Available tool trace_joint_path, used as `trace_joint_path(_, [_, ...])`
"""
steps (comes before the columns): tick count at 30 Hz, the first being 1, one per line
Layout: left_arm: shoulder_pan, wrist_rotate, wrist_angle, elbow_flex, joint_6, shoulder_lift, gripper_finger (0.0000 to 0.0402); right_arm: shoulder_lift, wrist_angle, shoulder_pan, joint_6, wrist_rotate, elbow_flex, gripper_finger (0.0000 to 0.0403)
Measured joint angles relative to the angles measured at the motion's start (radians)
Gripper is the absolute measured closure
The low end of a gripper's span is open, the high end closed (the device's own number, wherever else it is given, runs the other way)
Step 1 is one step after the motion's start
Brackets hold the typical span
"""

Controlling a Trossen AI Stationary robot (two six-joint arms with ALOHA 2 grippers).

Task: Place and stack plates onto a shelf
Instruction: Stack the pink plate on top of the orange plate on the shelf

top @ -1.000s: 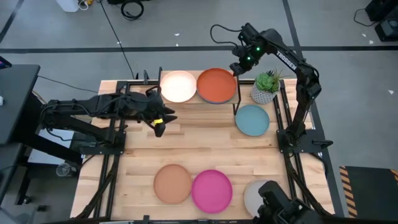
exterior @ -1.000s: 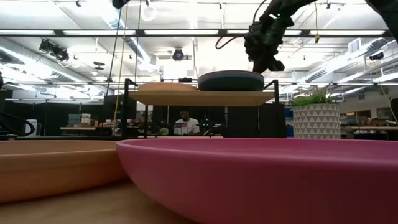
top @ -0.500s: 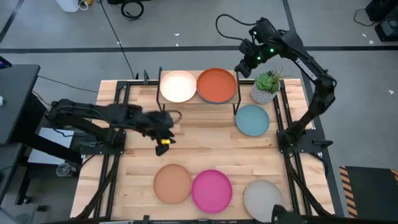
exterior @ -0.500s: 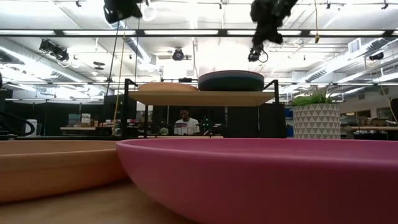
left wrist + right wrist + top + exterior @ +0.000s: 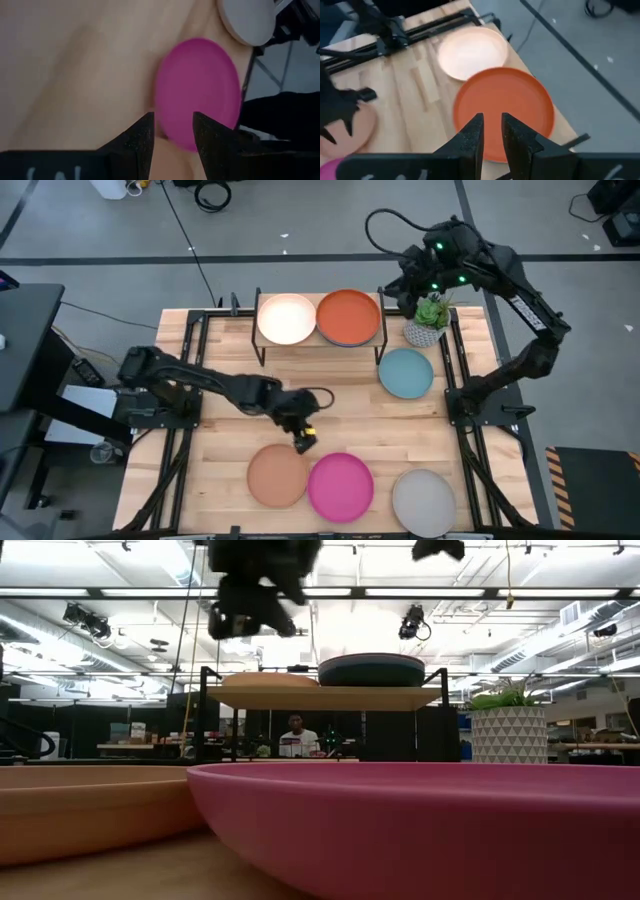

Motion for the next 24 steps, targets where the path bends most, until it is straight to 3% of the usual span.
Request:
trace_joint_path(11, [-0.081, -0.132, 0.001, 0.158, -0.199, 0.222, 0.0260, -0.096, 0.012, 0.129, -0.036, 0.035, 0.000, 0.0330])
trace_joint_path(24, [-0.136, -0.308, 0.003, 0.171, -0.127, 0.306, 0.0260, -0.159, 0.005, 0.177, -0.039, 0.077, 0.000, 0.0330])
